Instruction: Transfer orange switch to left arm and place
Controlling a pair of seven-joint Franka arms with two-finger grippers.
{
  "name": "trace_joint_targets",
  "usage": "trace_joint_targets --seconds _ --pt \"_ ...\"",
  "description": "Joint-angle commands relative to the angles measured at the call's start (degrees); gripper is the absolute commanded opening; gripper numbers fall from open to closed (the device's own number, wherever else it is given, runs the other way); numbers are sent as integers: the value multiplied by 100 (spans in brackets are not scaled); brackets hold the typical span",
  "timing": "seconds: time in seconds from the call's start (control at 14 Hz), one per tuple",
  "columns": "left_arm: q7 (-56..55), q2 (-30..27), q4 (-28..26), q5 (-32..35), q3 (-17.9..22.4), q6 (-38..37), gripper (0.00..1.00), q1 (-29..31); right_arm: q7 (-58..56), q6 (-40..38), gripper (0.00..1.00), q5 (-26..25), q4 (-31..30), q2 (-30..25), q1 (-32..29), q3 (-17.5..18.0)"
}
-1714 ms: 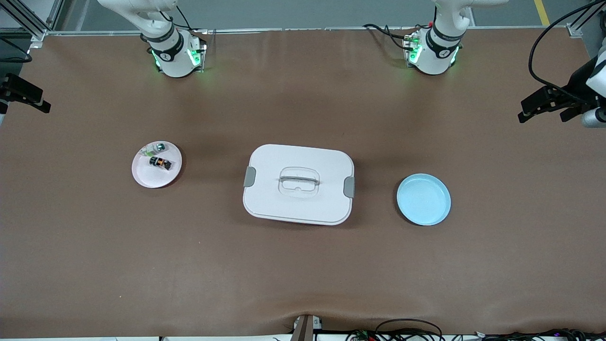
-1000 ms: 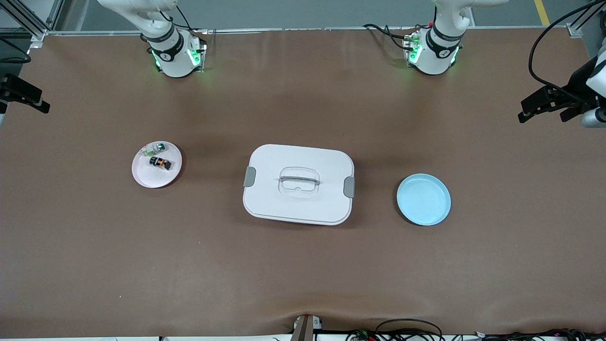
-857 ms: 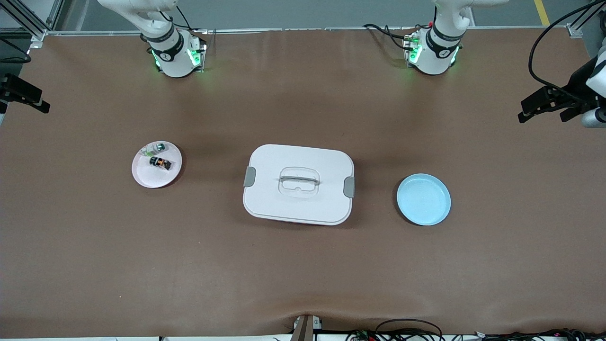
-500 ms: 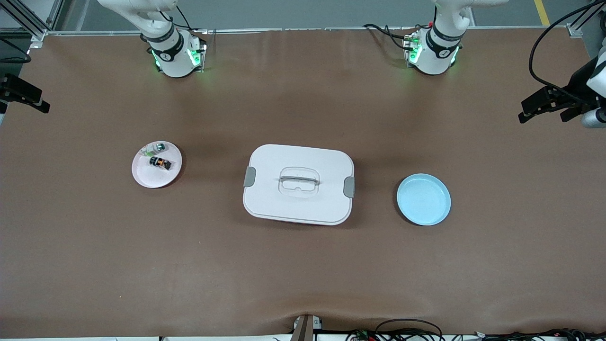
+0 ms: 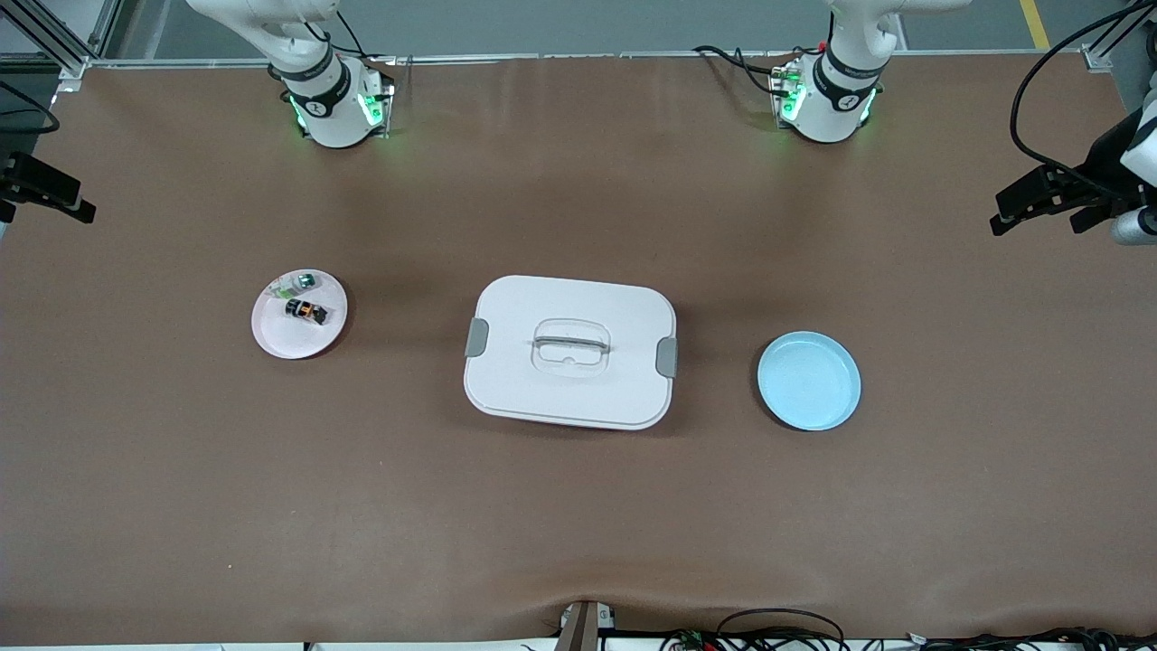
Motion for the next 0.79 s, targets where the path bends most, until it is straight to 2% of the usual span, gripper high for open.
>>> trace_joint_targets --seconds 0.0,0.21,0.43,0.71 --pt "23 61 126 67 19 -95 100 -5 49 -39 100 -5 51 210 -123 31" --pt "32 61 126 67 19 -95 100 -5 49 -39 100 -14 42 536 -193 31" --pt "23 61 126 67 19 -95 100 -5 41 128 100 65 103 1308 -298 31" --pt "32 70 126 67 19 -86 100 -5 32 295 100 -110 94 1397 -325 31"
